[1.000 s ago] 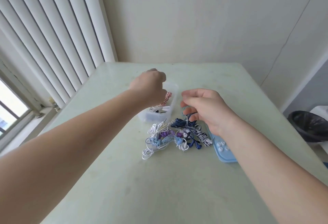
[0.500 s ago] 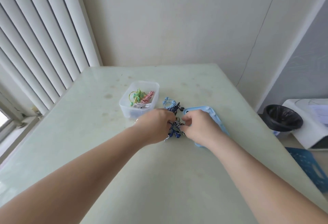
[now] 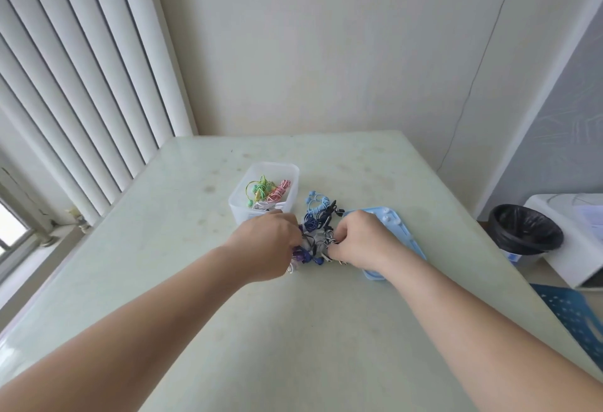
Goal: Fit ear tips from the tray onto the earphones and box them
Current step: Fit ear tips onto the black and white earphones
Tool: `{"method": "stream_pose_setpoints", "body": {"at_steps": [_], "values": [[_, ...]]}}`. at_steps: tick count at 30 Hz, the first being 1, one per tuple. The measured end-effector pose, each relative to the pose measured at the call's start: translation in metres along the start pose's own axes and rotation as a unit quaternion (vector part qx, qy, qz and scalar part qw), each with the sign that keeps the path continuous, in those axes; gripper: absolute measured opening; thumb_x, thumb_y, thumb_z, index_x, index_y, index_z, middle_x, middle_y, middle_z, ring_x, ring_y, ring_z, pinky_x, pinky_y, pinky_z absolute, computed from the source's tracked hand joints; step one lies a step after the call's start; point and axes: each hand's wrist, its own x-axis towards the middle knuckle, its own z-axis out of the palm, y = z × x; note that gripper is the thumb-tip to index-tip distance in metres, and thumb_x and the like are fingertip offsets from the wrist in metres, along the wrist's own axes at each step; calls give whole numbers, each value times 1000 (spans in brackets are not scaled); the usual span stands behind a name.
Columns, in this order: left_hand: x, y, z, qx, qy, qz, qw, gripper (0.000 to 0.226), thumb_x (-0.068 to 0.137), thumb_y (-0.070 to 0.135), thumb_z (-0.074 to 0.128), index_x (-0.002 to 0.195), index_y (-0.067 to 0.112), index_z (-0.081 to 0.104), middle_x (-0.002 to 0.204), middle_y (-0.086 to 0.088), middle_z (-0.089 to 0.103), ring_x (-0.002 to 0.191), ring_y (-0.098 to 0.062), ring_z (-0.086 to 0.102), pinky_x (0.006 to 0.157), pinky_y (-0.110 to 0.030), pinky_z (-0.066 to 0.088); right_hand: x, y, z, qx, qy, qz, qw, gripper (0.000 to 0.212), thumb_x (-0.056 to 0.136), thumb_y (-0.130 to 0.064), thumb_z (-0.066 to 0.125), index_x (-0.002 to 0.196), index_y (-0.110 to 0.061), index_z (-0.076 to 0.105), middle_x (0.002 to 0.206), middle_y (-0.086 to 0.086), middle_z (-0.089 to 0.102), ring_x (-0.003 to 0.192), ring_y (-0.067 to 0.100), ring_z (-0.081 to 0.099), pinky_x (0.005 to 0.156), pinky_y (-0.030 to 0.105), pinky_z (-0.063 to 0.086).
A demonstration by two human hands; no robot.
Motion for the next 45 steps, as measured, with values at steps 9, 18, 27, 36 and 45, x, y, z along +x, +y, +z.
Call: {"method": "stream_pose_setpoints", "body": {"at_steps": [9,18,27,36,45], "values": [[-21,23,-11,-304,156,-106,934,24,91,4,60,90,21,77,83,13,72,74,-1,65,70,-22,53,-27,-24,-44,334,106,-5,937,17,80,-16,75,90,-12,63,76,4,69,57,11,56,53,23,43],[-35,80,-18,-748,96,-203,624,44,110,37,47,112,3,74,95,-17,76,84,-28,70,89,-43,59,-84,-27,-29,477,6,-75,876,34,84,-1,77,110,-7,57,77,11,68,62,22,59,50,33,41],[-39,93,14,-750,144,-207,611,25,101,20,66,107,-5,68,86,-17,64,67,-28,54,60,-35,47,-109,-4,-1,489,-7,-17,872,46,82,1,81,115,-7,49,89,25,74,66,28,68,59,36,55],[-44,99,38,-737,134,-219,626,10,101,19,66,104,17,75,87,-10,72,75,-29,60,68,-41,43,-125,4,23,457,35,16,889,38,76,-10,88,100,-2,59,83,18,73,58,27,67,54,38,53],[-25,92,51,-738,131,-238,617,16,102,16,64,116,17,72,86,-6,73,74,-22,65,71,-36,52,-107,20,-7,353,-68,-14,933,19,81,-17,86,94,-10,74,91,7,77,63,27,70,52,36,54]]}}
